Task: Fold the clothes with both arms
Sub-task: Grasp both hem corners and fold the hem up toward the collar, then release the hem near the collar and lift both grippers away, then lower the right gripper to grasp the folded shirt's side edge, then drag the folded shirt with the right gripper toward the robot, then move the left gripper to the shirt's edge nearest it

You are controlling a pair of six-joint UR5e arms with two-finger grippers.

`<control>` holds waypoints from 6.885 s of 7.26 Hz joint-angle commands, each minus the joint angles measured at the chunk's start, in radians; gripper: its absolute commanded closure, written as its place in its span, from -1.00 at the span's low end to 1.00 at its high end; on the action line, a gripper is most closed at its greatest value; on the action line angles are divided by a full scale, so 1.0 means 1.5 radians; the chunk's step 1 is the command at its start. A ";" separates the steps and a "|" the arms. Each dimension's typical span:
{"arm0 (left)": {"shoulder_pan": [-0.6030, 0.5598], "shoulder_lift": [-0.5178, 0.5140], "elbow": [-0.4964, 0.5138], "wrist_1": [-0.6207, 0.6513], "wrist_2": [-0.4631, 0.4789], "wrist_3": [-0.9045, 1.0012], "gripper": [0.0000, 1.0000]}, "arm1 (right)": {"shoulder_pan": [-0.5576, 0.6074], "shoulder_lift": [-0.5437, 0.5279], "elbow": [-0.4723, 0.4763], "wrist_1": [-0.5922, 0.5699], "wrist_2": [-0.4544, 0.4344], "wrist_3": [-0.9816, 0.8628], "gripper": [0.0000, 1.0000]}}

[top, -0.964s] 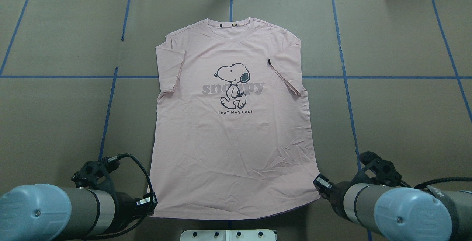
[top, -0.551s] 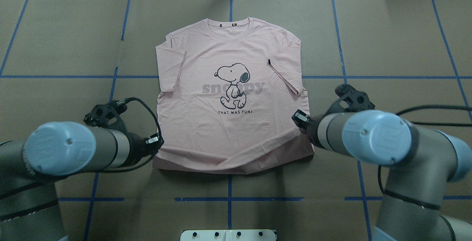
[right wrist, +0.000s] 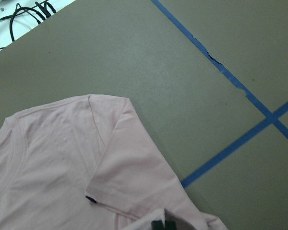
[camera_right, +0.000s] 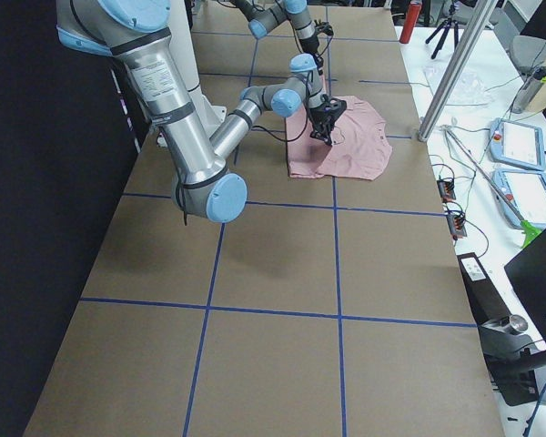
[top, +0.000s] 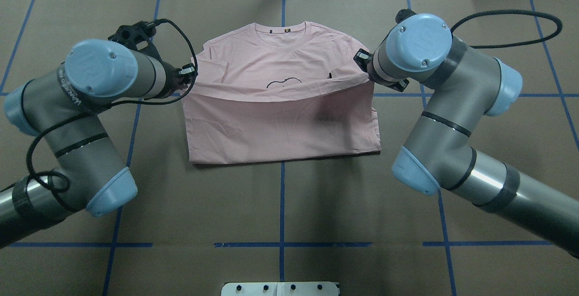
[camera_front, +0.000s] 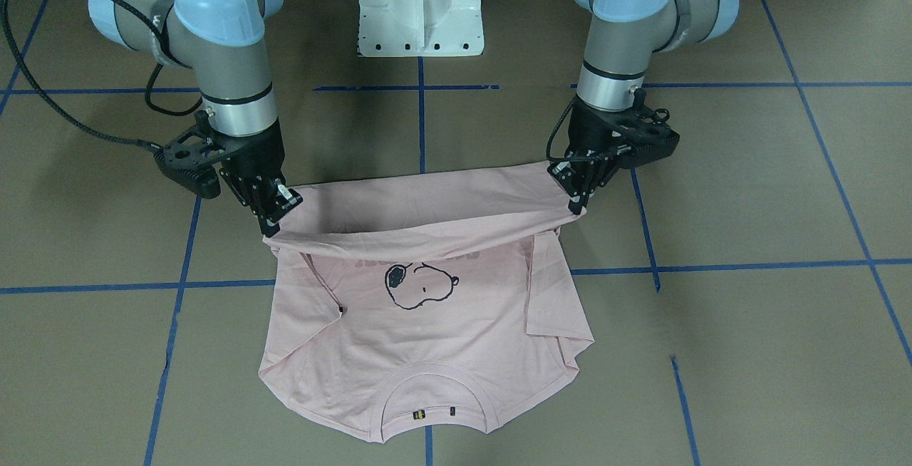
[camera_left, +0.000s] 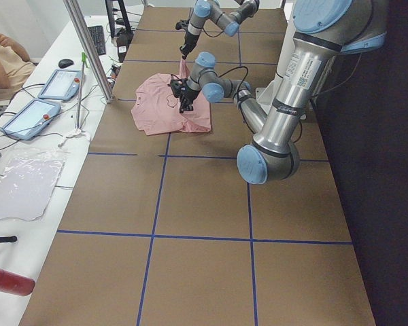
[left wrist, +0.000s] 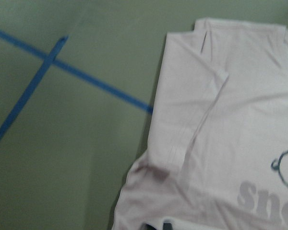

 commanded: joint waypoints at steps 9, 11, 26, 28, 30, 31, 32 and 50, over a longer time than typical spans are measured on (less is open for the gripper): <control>-0.052 -0.173 0.399 -0.226 0.049 0.070 0.72 | 0.080 0.173 -0.407 0.198 0.041 -0.075 1.00; -0.048 -0.171 0.413 -0.250 0.049 0.069 0.62 | 0.071 0.173 -0.423 0.199 0.020 -0.075 1.00; -0.035 -0.113 0.385 -0.364 0.041 0.061 0.44 | -0.091 -0.149 -0.021 0.219 0.014 0.012 -0.62; -0.035 -0.113 0.385 -0.364 0.041 0.061 0.43 | -0.093 -0.141 -0.040 0.219 0.014 0.012 -0.54; -0.035 -0.112 0.385 -0.364 0.041 0.061 0.43 | -0.093 -0.142 -0.043 0.219 0.015 0.013 0.02; -0.035 -0.112 0.385 -0.364 0.041 0.061 0.44 | -0.093 -0.142 -0.044 0.219 0.015 0.020 0.72; -0.035 -0.112 0.385 -0.364 0.041 0.061 0.43 | -0.093 -0.142 -0.043 0.220 0.018 0.018 1.00; 0.182 0.009 -0.018 -0.010 -0.063 -0.122 -0.06 | -0.202 -0.391 0.367 0.192 0.098 0.163 -1.00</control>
